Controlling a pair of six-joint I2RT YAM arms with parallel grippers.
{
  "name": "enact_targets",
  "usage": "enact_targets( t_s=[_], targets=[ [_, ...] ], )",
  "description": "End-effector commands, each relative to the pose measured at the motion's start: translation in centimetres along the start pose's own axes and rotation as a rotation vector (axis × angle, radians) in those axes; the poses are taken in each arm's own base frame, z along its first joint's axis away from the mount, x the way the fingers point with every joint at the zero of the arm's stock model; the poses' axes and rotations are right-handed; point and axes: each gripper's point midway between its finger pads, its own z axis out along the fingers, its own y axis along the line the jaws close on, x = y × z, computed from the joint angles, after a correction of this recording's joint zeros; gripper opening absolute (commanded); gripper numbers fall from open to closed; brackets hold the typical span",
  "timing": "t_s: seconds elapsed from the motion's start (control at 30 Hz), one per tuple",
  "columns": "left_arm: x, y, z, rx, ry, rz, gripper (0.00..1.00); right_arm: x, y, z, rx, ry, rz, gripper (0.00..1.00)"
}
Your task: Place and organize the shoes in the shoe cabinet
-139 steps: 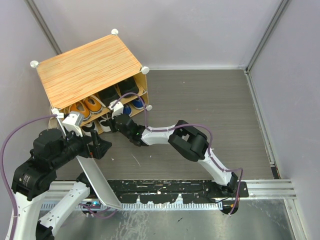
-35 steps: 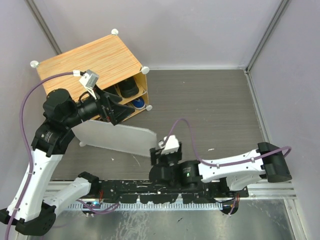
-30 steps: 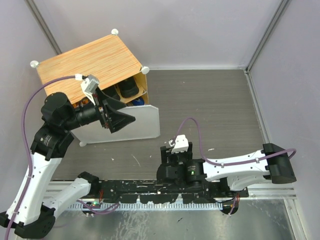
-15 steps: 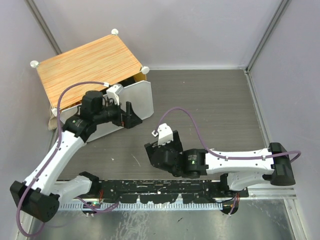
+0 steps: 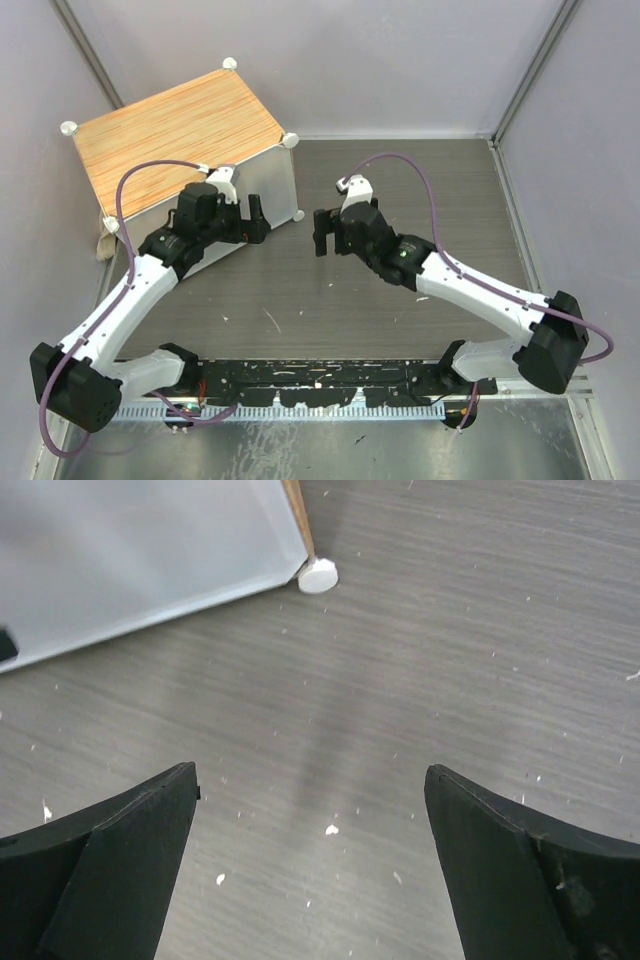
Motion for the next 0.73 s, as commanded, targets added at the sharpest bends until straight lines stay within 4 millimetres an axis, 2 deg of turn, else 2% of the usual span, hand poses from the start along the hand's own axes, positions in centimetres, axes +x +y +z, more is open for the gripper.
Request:
enact_targets(
  t_s=[0.0, 0.27, 0.37, 0.5, 0.7],
  targets=[
    [-2.5, -0.6, -0.8, -0.001, -0.105, 0.022, 0.98, -4.2, 2.2, 1.0, -0.131, -0.059, 0.018, 1.00],
    [-1.5, -7.3, -5.3, 0.352, -0.065, 0.010, 0.98, -5.3, 0.3, 1.7, -0.011, -0.094, -0.009, 1.00],
    [-0.7, -8.9, -7.0, 0.453, -0.032, 0.000, 0.98, -5.2, -0.2, 1.7, 0.016, -0.097, -0.009, 1.00],
    [0.0, -9.8, -8.7, 0.517, -0.014, -0.009, 0.98, -5.0, -0.5, 1.8, 0.028, -0.096, -0.011, 1.00],
    [0.7, -9.2, -9.5, 0.493, -0.005, 0.015, 0.98, -4.4, -0.4, 2.0, 0.021, -0.078, -0.015, 1.00]
  ],
)
